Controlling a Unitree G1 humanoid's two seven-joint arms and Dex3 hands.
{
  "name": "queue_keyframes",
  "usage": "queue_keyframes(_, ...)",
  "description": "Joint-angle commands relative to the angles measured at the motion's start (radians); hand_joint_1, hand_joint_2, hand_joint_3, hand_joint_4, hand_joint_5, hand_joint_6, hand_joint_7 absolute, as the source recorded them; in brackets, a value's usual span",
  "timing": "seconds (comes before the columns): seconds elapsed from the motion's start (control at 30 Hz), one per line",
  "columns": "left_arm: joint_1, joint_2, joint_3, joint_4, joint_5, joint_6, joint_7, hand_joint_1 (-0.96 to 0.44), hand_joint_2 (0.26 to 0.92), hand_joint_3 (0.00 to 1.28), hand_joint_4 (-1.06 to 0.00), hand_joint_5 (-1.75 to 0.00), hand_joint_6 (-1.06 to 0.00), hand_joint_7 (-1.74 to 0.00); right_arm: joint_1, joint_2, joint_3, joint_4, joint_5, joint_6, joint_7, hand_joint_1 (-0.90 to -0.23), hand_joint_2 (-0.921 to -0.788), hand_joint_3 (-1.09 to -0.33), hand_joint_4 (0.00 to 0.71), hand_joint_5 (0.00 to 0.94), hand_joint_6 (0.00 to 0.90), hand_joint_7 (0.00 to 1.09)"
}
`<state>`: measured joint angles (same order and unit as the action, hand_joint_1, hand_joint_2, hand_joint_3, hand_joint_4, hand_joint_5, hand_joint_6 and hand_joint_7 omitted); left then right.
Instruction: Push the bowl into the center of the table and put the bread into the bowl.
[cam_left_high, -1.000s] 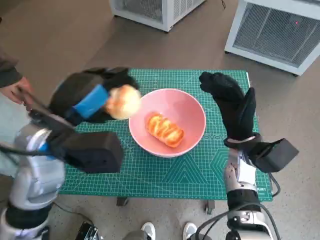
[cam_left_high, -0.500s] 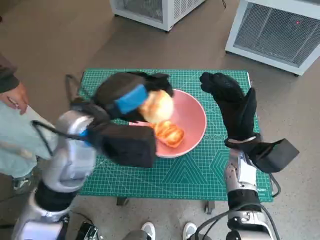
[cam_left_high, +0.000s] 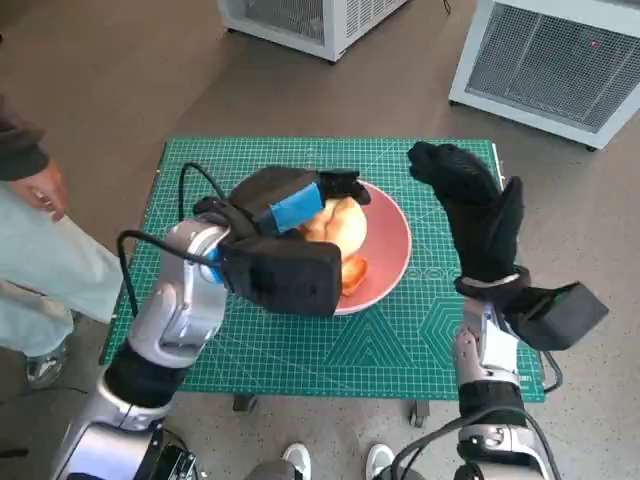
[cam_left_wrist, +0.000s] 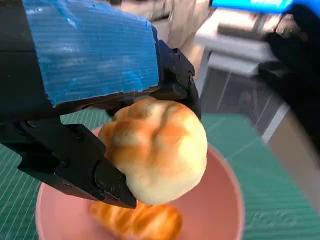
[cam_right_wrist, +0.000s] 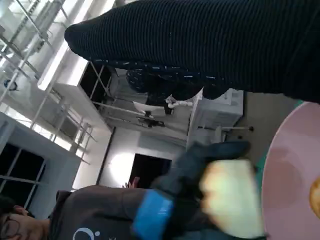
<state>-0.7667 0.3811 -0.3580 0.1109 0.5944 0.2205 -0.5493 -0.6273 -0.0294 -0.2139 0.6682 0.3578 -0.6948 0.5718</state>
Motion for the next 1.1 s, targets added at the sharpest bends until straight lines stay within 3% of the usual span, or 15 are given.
queue_keyframes(0.03, -0.03, -0.003, 0.0, 0.095, -0.053, -0.08, -0.005, -0.16, 0.739, 0.02, -0.04, -0.01, -0.21, -0.01, 0.032, -0.003, -0.006, -0.008, 0.006, 0.018, -0.019, -0.71, -0.921, -0.792, 0.279, 0.004, 0.067, 0.54)
queue_keyframes(0.3, -0.047, -0.004, 0.067, 0.275, -0.234, -0.253, -0.052, -0.31, 0.734, 0.01, 0.0, 0.0, -0.11, 0.0, 0.038, 0.001, -0.009, -0.033, 0.01, 0.03, -0.038, -0.713, -0.921, -0.787, 0.284, 0.006, 0.071, 0.55)
queue_keyframes(0.6, 0.009, -0.001, 0.19, 0.273, -0.437, -0.332, -0.074, -0.35, 0.776, 0.02, 0.0, 0.0, -0.09, 0.0, 0.041, 0.0, -0.008, -0.054, 0.005, 0.038, -0.055, -0.716, -0.921, -0.777, 0.288, 0.007, 0.081, 0.55)
queue_keyframes(1.1, 0.169, -0.132, 0.4, 0.136, -0.699, -0.502, 0.101, -0.49, 0.909, 0.1, -0.03, -0.01, -0.15, -0.04, 0.034, -0.012, 0.001, -0.101, -0.019, 0.049, -0.086, -0.717, -0.921, -0.78, 0.297, 0.009, 0.095, 0.55)
